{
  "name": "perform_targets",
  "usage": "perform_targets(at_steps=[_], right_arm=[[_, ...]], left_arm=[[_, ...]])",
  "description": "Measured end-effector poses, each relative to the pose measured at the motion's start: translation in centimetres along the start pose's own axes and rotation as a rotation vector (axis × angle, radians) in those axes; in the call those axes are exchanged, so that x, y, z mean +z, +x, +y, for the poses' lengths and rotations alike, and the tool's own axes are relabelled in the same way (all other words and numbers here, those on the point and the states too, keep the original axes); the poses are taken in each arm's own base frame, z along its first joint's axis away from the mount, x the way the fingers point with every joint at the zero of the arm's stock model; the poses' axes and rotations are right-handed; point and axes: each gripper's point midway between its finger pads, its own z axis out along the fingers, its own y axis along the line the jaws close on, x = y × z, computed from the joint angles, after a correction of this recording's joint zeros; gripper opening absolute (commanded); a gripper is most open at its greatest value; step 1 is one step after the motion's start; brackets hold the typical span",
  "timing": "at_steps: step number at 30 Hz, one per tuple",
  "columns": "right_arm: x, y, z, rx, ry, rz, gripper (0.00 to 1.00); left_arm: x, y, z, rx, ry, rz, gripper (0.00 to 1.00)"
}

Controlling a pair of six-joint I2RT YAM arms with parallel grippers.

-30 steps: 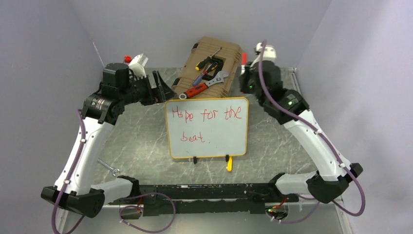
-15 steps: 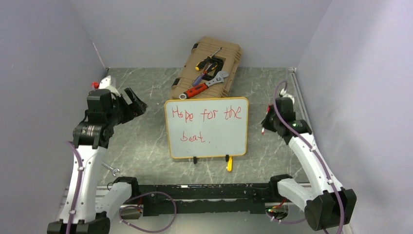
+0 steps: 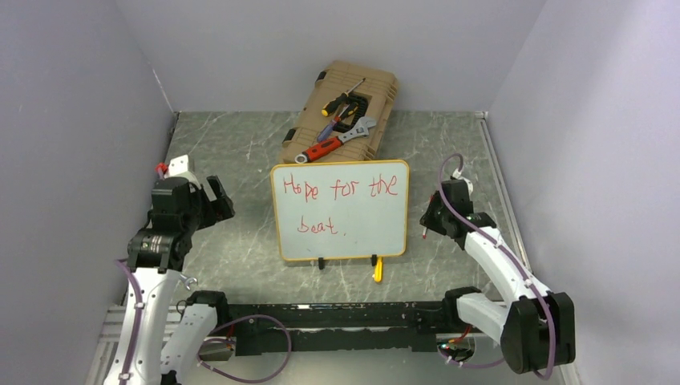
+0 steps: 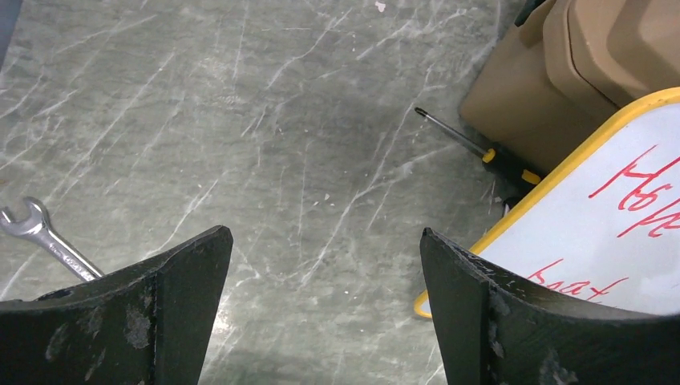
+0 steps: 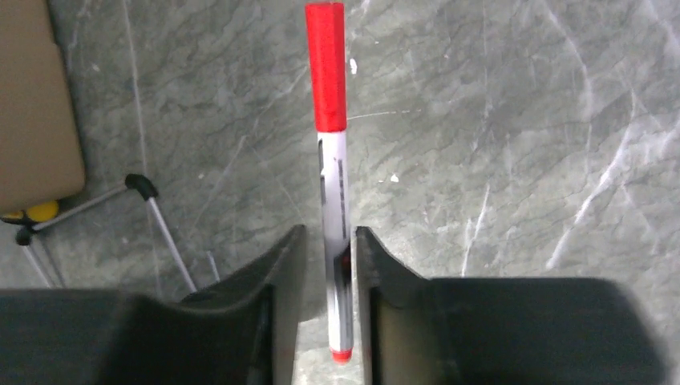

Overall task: Write a sentence on the whiteboard
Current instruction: Place the whiteboard marker at the center of the board, then reset both arms

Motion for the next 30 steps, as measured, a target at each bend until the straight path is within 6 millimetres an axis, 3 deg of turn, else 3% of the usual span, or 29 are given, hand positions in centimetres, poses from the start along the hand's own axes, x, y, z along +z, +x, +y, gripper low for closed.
perform_targets(at_steps=[4,9,11,14,19,23,26,30], right_arm=[[0.3,0.3,-0.3,0.003,0.008,0.000,0.60],[-0.4,-0.6,-0.3,-0.003,0.006,-0.041,0.66],[-1.2,-1.5,-0.1,-0.008,0.000,-0.072,0.84],[-2.9,-3.8,0.7,-0.020,-0.031,-0.159,0.86],[-8.1,-7.9,2.4,-0.068,-0.145,-0.386,0.87],[-11.7,-9.8,2.9,-0.113,-0.210,-0.539,0.87],[-13.0,-10.4,2.9,-0.143,-0.225,-0.598,0.88],[-13.4,-10.6,2.7,-0.174,-0.219,-0.614,0.88]], left_arm=[[-0.5,-0.2,0.1,0.022,0.007,-0.024,0.99],[-1.9,-1.0,-0.2,0.038,0.038,-0.093,1.00],[-2.5,-1.6,-0.2,0.050,0.045,-0.135,1.00],[-3.3,-2.2,0.0,0.069,0.044,-0.178,0.99],[-3.8,-3.0,0.3,0.094,0.028,-0.207,1.00],[-4.0,-3.2,0.3,0.103,0.030,-0.220,1.00],[-4.1,-3.3,0.2,0.103,0.033,-0.228,0.99],[-4.1,-3.4,0.2,0.102,0.033,-0.229,0.99]])
